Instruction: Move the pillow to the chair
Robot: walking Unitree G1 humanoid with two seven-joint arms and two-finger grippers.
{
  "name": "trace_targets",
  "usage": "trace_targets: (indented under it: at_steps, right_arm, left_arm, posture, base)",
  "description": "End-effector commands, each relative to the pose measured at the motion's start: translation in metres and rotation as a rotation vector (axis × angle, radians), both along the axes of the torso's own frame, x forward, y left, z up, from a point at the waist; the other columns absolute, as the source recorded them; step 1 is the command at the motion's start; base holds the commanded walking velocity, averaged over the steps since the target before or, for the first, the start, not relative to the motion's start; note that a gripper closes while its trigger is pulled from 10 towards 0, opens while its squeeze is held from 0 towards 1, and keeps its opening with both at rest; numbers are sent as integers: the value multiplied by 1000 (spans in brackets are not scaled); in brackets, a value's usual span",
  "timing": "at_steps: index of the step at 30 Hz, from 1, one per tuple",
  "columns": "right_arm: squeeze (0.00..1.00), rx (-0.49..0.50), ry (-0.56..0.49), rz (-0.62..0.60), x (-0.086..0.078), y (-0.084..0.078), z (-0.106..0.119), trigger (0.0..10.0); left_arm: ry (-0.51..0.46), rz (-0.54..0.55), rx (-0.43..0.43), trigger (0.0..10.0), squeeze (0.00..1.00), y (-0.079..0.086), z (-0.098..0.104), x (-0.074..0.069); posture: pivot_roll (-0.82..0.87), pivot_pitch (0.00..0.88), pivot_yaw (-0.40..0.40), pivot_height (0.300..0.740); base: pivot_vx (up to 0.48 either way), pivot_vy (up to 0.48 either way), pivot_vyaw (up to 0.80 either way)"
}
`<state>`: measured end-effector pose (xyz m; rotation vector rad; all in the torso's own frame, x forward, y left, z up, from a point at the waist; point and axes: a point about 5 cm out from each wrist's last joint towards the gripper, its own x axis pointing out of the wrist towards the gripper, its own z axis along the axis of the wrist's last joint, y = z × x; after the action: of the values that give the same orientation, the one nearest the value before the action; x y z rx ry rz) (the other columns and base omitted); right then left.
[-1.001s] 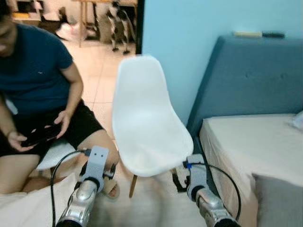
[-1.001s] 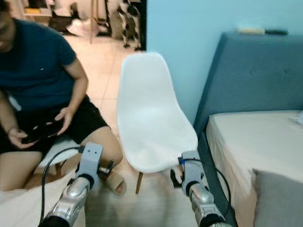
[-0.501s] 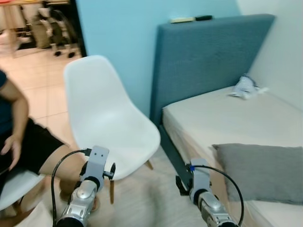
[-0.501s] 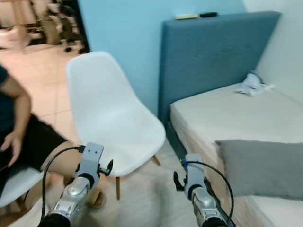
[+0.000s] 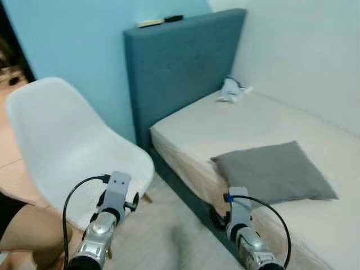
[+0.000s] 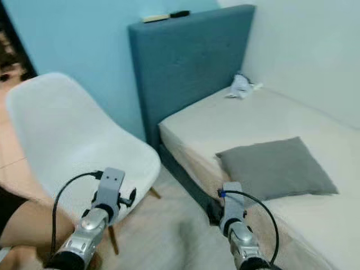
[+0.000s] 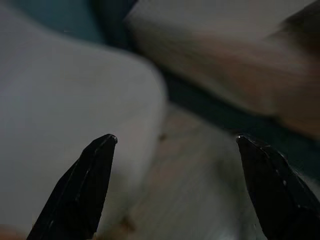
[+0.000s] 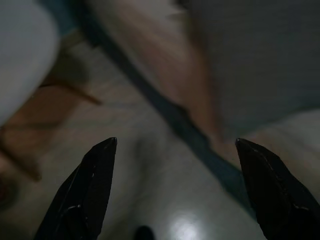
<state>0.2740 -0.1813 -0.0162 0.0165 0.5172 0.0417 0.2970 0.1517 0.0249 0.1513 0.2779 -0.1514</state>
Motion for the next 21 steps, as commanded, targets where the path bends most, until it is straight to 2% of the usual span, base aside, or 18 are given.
trace_targets:
  at_steps: [1,11,21]
  right_arm:
    - [0,14,12,3,-1,4,-2,10000]
    - [0,5,14,-2,0,3,-1,10000]
    - [0,-1,10,-15,1,-1,0,10000]
  left_arm:
    - [35,23,4,10000,0,7,-7,-5]
    - [42,57,-13,10000,0,10,-8,-5]
    - [74,82,-85,10000,0,10,-12,-7]
  posture:
    - [-36,30,-26,740]
    - [-36,16,-26,740]
    - [-44,15,-22,740]
  base:
    - [0,0,-800]
    - [0,0,-800]
    - [0,0,-800]
